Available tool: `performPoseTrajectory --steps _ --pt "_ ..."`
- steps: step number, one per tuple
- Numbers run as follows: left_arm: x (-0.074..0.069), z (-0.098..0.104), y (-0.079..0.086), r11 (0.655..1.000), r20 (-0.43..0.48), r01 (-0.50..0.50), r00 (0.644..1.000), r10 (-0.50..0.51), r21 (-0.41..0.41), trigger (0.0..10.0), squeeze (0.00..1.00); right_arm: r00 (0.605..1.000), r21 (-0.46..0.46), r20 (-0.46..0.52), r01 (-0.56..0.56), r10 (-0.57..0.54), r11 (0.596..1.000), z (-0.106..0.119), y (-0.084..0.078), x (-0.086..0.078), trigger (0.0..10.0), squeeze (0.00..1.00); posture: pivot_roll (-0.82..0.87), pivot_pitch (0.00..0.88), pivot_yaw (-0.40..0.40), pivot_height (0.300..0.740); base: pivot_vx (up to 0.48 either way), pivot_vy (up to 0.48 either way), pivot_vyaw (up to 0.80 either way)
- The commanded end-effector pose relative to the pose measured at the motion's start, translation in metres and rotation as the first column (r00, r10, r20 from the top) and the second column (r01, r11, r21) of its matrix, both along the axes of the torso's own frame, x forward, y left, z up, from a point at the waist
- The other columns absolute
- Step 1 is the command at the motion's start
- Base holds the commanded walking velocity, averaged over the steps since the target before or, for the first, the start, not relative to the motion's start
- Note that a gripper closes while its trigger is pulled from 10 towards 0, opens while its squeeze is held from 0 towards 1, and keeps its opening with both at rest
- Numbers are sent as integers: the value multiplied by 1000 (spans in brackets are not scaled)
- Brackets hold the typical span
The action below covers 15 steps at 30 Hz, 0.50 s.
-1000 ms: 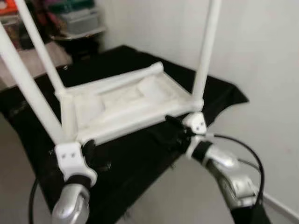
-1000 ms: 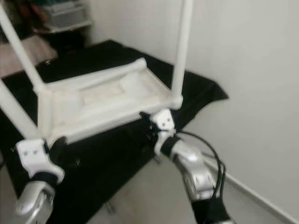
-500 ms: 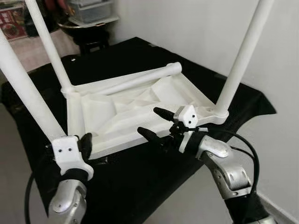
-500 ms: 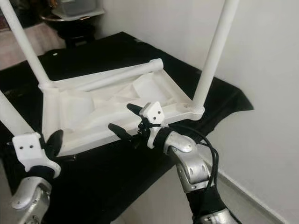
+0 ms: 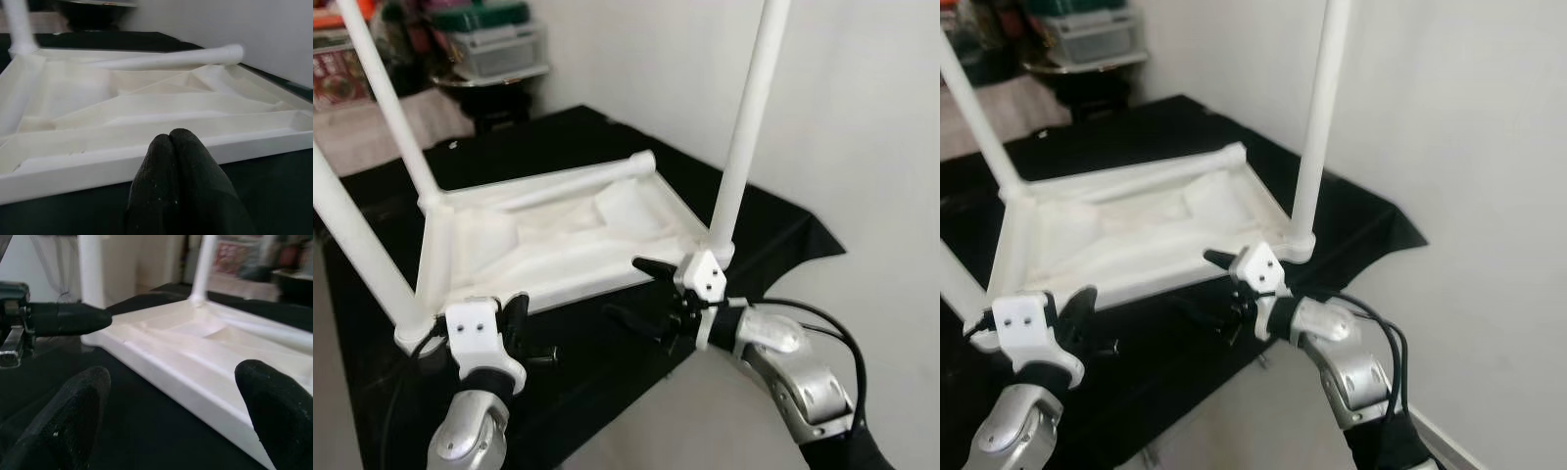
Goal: Building children table
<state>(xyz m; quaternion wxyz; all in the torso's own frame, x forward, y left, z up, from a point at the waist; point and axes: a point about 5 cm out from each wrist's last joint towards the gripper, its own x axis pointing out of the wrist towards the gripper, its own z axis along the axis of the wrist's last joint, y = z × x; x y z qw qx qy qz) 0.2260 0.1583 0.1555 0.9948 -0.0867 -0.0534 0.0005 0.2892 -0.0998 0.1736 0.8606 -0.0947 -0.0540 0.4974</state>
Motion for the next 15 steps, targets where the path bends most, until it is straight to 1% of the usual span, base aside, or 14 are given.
performPoseTrajectory --steps 1,7,8,10,12,13,14,15 --pt "-1 -5 4 999 -32 -33 999 33 -17 10000 0 999 -32 34 -28 29 999 4 1 -3 10000 0 -83 117 9 740 0 0 800" --pt "-1 -6 5 999 -39 -33 999 33 -15 10000 0 998 -74 54 -7 11 997 4 -1 -1 10000 0 -83 118 11 740 0 0 800" --pt "-1 -7 5 999 -42 -34 999 33 -14 10000 0 998 -100 65 16 -9 995 3 -2 1 10000 0 -82 120 11 740 0 0 800" --pt "-1 -7 5 999 -43 -34 999 33 -13 10000 0 997 -112 68 30 -22 993 3 -3 3 10000 0 -82 120 11 740 0 0 800" --pt "-2 -8 5 999 -47 -32 998 31 -14 10000 0 995 -145 74 74 -64 987 1 -5 8 10000 0 -82 119 11 740 0 0 800" --pt "-2 -8 5 999 -47 -32 998 31 -14 10000 0 995 -145 74 74 -64 987 1 -5 8 10000 0 -82 119 11 740 0 0 800" --pt "-2 -9 4 1000 -53 -23 998 22 -12 10000 0 985 -153 58 167 -160 974 -1 -9 17 10000 0 -80 119 9 740 0 0 800" --pt "-2 -9 4 1000 -53 -23 998 22 -12 10000 0 985 -153 58 167 -160 974 -1 -9 17 10000 0 -80 119 9 740 0 0 800"
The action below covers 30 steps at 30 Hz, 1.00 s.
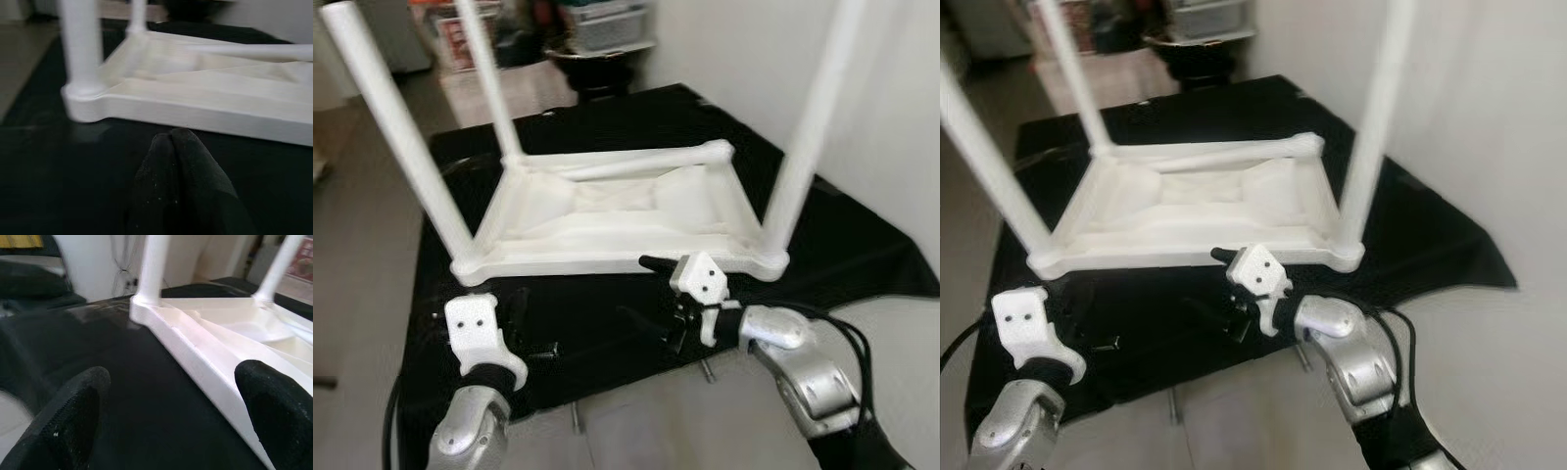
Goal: Building children table
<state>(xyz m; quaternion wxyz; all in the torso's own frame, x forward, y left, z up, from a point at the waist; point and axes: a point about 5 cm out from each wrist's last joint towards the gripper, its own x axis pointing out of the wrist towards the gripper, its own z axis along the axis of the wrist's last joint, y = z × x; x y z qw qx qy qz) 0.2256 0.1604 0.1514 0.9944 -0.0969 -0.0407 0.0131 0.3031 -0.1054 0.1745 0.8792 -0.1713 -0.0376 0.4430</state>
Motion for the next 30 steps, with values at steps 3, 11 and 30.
performPoseTrajectory --steps 3,11,30 --pt "-1 -5 1 1000 -31 12 999 -12 14 10000 0 992 -40 -7 127 -127 991 -3 -6 11 10000 0 -79 117 10 740 0 0 533" --pt "-5 -11 -8 990 -76 136 988 -132 47 10000 0 968 -225 -83 214 -237 951 -3 -14 27 10000 0 -76 119 18 740 0 0 0" --pt "-29 -7 -15 991 -77 121 990 -116 55 10000 0 897 -499 -204 250 -393 829 4 -6 76 10000 0 -15 205 -21 740 0 0 0"
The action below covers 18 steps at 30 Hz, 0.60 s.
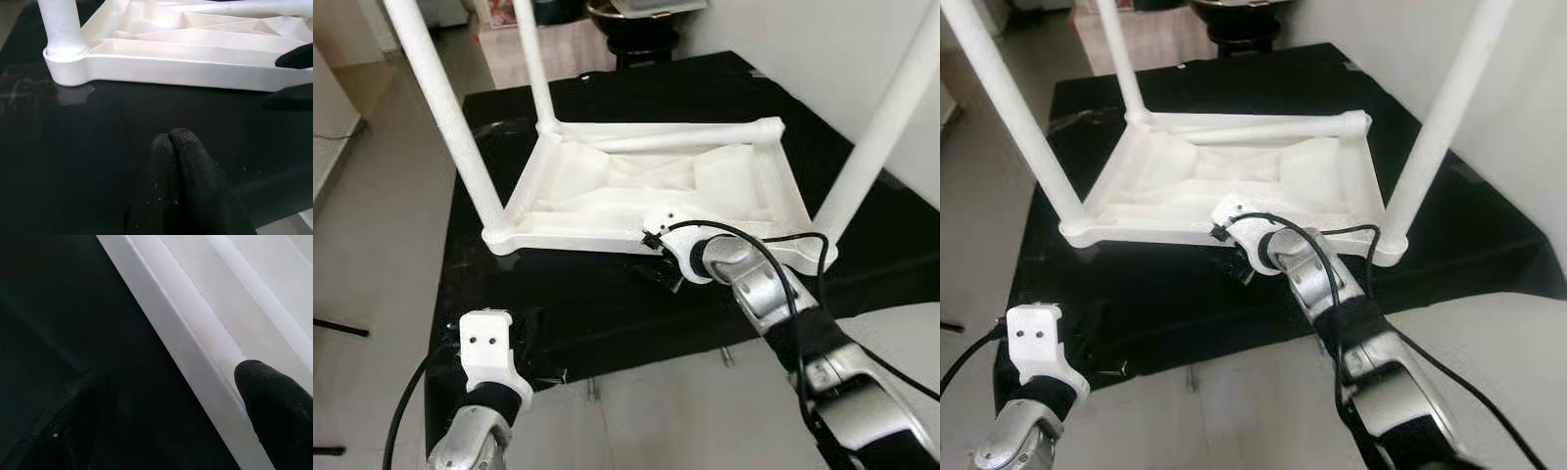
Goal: Building children table
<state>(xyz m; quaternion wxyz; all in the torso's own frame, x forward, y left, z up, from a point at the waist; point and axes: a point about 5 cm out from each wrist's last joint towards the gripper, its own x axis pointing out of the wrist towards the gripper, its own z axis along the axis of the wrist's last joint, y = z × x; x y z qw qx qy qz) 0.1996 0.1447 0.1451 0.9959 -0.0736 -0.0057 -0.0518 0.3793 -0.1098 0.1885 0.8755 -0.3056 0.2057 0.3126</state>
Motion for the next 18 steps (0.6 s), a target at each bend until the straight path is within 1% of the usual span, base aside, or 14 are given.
performPoseTrajectory --steps 1,2,3,5,6,7,8,9,12,14,15,16,17,18 --pt "-4 -1 0 1000 -16 -17 1000 17 9 10000 0 997 -29 -55 55 -57 998 -10 -3 2 10000 0 -15 205 -21 740 0 0 0" --pt "-4 0 0 1000 -16 -17 1000 17 8 10000 0 995 -24 -56 75 -76 997 -11 -2 4 8980 0 -15 209 -22 740 0 0 0" --pt "-5 0 0 1000 -16 -17 1000 17 7 10000 0 994 -16 -57 91 -92 996 -11 -2 5 8392 0 -12 213 -22 740 0 0 0" --pt "-5 0 -1 1000 -16 -17 1000 17 7 10000 0 993 -11 -55 100 -101 995 -11 -1 6 8392 0 -12 213 -22 740 0 0 0" --pt "-6 1 -1 1000 -17 -19 1000 19 5 10000 0 991 -10 -76 109 -109 994 -12 -1 6 4431 0 -7 218 -25 740 0 0 0" --pt "-6 1 -1 1000 -17 -21 1000 21 4 10000 0 989 -11 -98 109 -110 994 -14 1 5 941 0 -6 222 -24 740 0 0 0" --pt "-6 1 -1 1000 -18 -23 1000 23 3 10000 0 987 -14 -114 109 -110 994 -16 2 4 0 0 -6 222 -24 740 0 0 0" --pt "-6 1 -1 1000 -18 -23 1000 23 3 10000 0 987 -14 -114 109 -110 994 -16 2 4 0 0 -6 222 -24 740 0 0 0" --pt "-7 2 -1 1000 -21 -24 999 25 3 10000 0 973 -12 -205 103 -103 995 -18 8 0 0 0 -9 224 -27 740 0 0 0" --pt "-7 2 -1 1000 -21 -24 999 25 3 10000 0 970 -6 -222 104 -103 995 -19 9 -1 0 0 -9 224 -27 740 0 0 0" --pt "-7 2 -1 1000 -21 -25 999 25 2 10000 0 963 12 -247 112 -105 994 -17 13 -2 0 0 -15 223 -27 740 0 0 0" --pt "-7 2 -1 1000 -21 -25 999 25 2 10000 0 963 12 -247 112 -105 994 -17 13 -2 0 0 -15 223 -27 740 0 0 0" --pt "-7 2 -1 1000 -21 -25 999 25 2 10000 0 957 38 -275 108 -94 993 -16 18 -4 0 0 -17 223 -29 740 0 0 0" --pt "-7 2 -1 1000 -21 -25 999 25 2 10000 0 957 38 -275 108 -94 993 -16 18 -4 0 0 -17 223 -29 740 0 0 0"
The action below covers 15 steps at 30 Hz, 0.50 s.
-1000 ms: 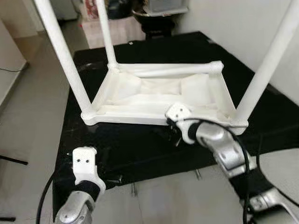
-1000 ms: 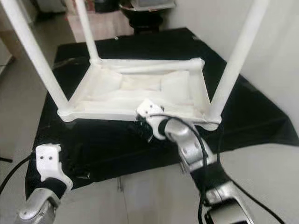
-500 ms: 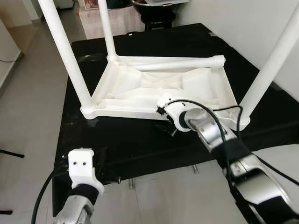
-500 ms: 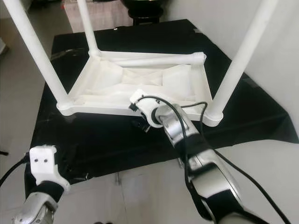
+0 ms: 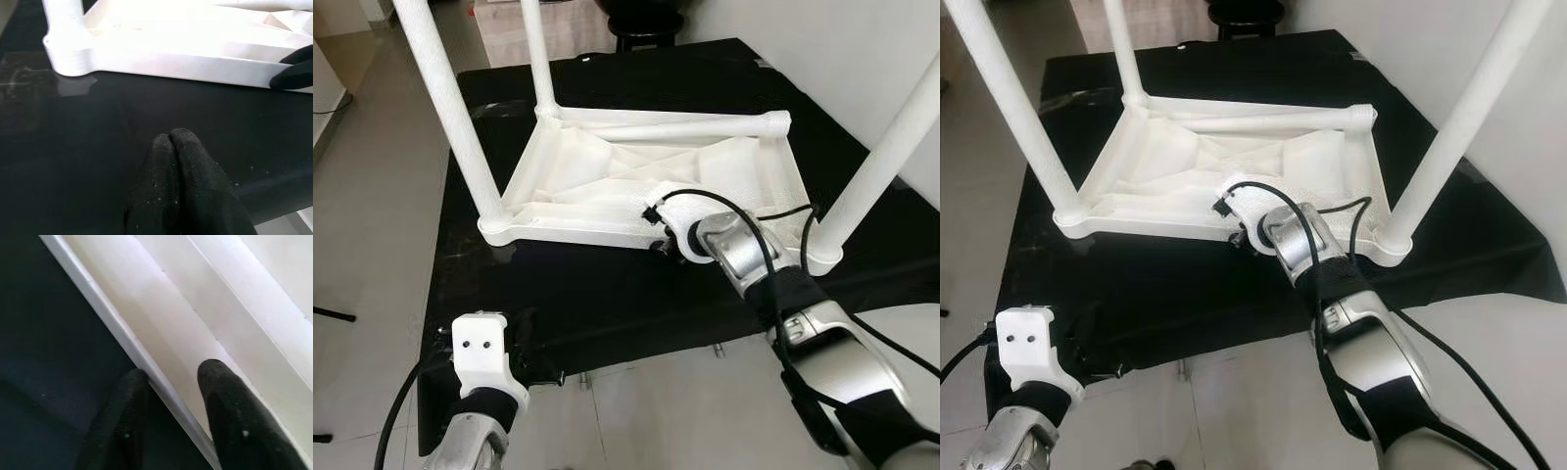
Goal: Building children table
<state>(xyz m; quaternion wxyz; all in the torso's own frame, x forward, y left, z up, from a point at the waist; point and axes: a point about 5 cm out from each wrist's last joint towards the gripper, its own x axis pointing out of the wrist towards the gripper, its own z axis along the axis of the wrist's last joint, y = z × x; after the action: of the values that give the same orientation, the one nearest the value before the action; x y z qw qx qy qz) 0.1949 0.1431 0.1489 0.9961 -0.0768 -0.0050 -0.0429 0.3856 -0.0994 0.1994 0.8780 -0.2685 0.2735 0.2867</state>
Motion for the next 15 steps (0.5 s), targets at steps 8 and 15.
performPoseTrajectory --steps 8,15 --pt "0 -2 0 1000 -15 -14 1000 14 5 10000 0 953 266 -288 -18 98 964 -18 55 -36 0 0 -18 214 -32 740 0 0 0" --pt "1 -2 -1 1000 -13 -19 1000 19 6 10000 0 971 376 -232 41 51 926 -6 96 -43 0 0 -12 209 -39 740 0 0 0"
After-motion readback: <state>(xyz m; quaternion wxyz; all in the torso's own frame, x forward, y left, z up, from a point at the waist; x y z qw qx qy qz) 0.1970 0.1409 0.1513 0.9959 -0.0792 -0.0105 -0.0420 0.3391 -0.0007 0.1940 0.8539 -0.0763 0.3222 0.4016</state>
